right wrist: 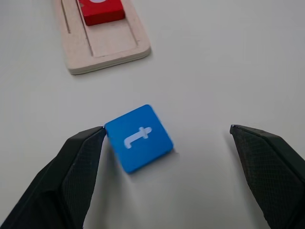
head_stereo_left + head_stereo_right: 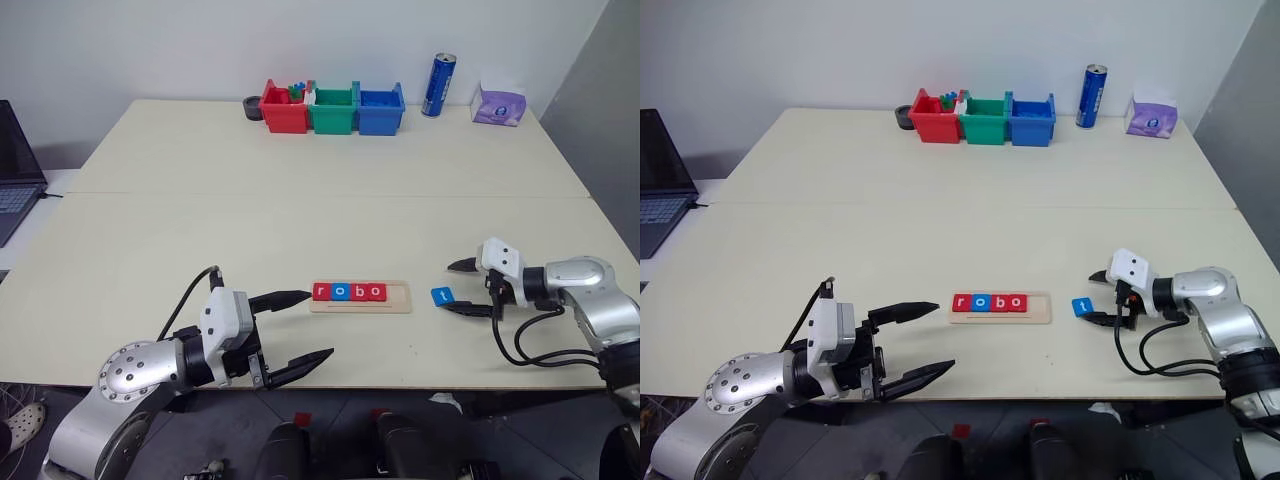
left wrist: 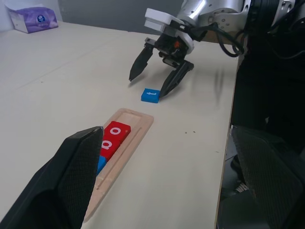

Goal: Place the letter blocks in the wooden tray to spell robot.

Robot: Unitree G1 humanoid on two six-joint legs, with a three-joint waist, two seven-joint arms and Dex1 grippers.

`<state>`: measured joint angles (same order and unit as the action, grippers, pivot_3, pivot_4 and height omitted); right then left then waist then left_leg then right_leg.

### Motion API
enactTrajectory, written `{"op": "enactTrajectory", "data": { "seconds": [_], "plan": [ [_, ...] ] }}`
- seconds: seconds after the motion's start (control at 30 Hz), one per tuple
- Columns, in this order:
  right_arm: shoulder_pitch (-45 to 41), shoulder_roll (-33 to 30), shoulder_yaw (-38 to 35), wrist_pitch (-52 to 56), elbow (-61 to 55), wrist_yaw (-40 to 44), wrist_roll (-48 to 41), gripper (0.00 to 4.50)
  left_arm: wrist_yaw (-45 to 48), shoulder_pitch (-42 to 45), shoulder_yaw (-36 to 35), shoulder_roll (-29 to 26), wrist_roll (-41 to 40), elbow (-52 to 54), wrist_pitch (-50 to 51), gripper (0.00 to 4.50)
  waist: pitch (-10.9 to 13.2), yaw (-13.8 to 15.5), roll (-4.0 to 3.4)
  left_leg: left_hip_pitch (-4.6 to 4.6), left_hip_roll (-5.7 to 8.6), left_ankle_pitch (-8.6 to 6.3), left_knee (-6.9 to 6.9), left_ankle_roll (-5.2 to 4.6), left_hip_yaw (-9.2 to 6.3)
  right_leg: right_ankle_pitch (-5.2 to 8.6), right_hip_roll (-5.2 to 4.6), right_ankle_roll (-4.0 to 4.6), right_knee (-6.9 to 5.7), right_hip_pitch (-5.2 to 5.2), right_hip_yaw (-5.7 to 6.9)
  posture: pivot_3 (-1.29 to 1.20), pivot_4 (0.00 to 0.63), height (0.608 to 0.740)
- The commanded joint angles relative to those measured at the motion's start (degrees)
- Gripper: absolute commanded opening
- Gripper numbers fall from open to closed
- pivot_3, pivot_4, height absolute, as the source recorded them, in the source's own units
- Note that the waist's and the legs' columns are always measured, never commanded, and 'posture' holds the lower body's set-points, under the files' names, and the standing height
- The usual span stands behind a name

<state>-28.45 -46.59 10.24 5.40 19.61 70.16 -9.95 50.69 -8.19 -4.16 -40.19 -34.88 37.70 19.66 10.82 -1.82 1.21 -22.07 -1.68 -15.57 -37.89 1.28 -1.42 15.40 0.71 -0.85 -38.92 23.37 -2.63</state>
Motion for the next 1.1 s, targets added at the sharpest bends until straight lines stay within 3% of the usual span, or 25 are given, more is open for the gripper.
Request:
{"op": "enactTrajectory", "data": {
  "seconds": [0.03, 0.3, 1.1],
  "plan": [
    [-1.6, 0.1, 0.7, -3.0, 3.5, 3.6, 1.6, 4.45, 0.0, 0.4, -0.2, 0.0, 0.0, 1.2, -0.6, 4.5, 0.0, 0.0, 0.0, 0.0, 0.0, 0.0, 0.0, 0.0, -0.01, -0.08, 0.0, 0.13, 0.0, -0.01, 0.0, 0.0, 0.15, 0.74],
    [-1.6, 0.3, 0.5, -2.5, 4.4, 8.0, 1.5, 4.45, -0.3, -0.2, -0.7, -0.2, -0.2, 1.9, -0.3, 4.5, 0.0, 0.1, -0.01, 0.09, -0.01, 0.0, -0.02, 0.0, -0.01, -0.12, -0.04, 0.2, -0.01, -0.09, 0.0, 0.0, 0.15, 0.74],
    [-4.6, -0.9, -5.3, 5.8, 4.1, 7.2, -0.8, 4.45, 0.1, -2.3, -1.7, -0.3, 0.2, 0.9, -1.4, 4.5, 0.0, 0.0, -0.02, 0.09, -0.01, 0.0, -0.02, 0.0, -0.03, -0.13, -0.04, 0.23, -0.03, -0.09, -0.01, 0.0, 0.15, 0.74]
  ]
}}
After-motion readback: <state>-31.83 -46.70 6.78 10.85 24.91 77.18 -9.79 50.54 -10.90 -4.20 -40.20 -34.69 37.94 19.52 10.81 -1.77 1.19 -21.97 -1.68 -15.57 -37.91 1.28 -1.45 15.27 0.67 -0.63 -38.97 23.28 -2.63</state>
